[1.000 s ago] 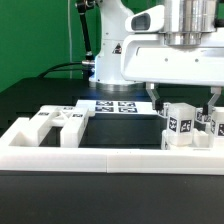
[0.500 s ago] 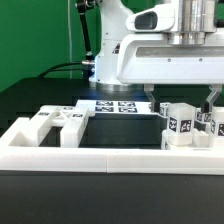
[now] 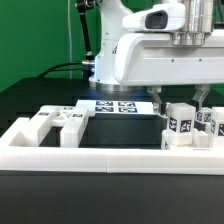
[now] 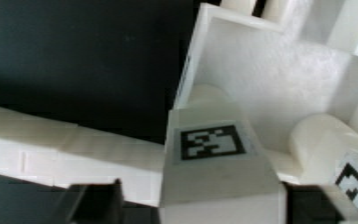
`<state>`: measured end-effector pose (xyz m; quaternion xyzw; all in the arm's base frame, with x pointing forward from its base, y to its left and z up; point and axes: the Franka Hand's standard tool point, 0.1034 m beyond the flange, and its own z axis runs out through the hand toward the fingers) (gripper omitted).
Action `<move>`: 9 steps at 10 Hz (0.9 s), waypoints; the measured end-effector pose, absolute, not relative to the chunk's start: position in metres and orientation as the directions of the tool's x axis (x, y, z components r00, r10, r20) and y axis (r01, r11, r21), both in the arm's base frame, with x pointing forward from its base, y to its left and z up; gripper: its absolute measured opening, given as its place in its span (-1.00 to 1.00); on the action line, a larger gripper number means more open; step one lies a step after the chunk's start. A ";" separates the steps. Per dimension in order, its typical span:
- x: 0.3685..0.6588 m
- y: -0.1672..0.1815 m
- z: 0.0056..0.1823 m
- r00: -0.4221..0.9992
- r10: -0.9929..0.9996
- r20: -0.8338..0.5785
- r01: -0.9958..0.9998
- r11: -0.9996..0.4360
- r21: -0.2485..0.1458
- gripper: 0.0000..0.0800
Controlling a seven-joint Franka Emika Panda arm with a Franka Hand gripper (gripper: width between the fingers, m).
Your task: Assemble chair
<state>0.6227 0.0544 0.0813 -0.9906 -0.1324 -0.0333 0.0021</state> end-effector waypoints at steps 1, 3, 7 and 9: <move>0.623 0.054 0.081 0.963 0.262 0.067 0.262 -0.965 0.005 -0.27; 0.623 0.055 0.082 0.973 0.220 0.067 0.220 -0.975 0.001 -0.26; 0.622 0.056 0.081 0.984 -0.167 0.062 -0.165 -0.986 -0.029 -0.26; 0.622 0.059 0.081 0.937 -0.345 0.055 -0.343 -0.939 -0.041 -0.26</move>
Offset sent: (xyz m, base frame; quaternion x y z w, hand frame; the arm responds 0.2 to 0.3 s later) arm 0.0000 0.0000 0.0000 0.0000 0.0000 0.1296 0.9916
